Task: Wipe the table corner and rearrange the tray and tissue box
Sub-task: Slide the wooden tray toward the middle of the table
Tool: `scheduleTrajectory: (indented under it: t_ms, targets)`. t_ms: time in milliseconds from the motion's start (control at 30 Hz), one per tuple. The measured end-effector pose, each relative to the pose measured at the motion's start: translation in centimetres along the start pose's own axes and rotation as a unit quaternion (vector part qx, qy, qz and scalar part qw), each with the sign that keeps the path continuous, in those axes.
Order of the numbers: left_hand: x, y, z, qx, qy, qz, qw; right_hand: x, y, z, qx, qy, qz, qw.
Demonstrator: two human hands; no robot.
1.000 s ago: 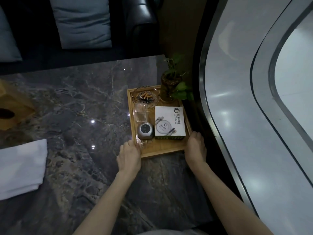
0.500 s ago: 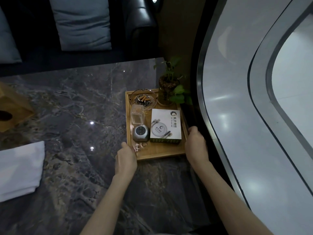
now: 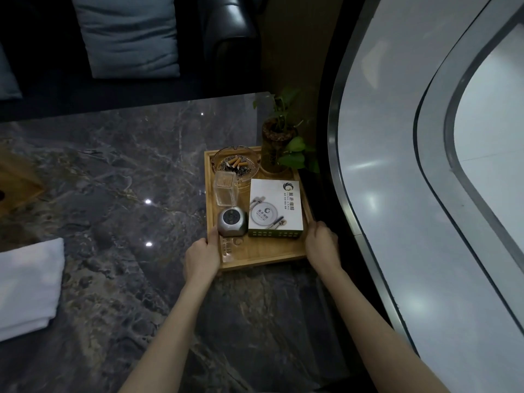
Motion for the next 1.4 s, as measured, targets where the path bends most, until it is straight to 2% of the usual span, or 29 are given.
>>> scheduleTrajectory:
  t_ms: [200,367,667,900,1067,1400]
  targets:
    - [-0.3,0.4,-1.1,0.052,-0.01,-0.019,0.998,0.9,-0.7,-0.7,0.046,-0.044,0.005,0.998]
    - [-0.9,0.6,-1.8,0.094,-0.021,-0.033,0.995,0.9,-0.6,-0.6,0.022,-0.027,-0.011,0.999]
    - [-4.4,-0.7,-1.6,0.136,0.029,-0.052,0.989,1.6,0.7,3.0,-0.065,-0.023,-0.044,0.997]
    - [-9.4,-1.6,-0.2,0.131,0.041,-0.102,0.985,3.6,2.7,7.4,-0.114,-0.026,-0.054,0.992]
    - [-13.3,-2.5,1.9,0.11,0.008,-0.15,0.983,6.7,4.9,9.9,-0.127,-0.041,-0.03,0.991]
    - [-18.2,-2.4,8.6,0.054,-0.039,-0.171,0.983,11.8,9.7,11.9,-0.14,-0.016,0.009,0.99]
Point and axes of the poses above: each hand's wrist, its own y-axis away from the middle knuckle, its own x-axis out of the palm, z = x × y, the point moved 8 cm from there along -y, towards the middle knuckle, and after that the axes turned 9 degrees about -z, right-handed, at the moved point
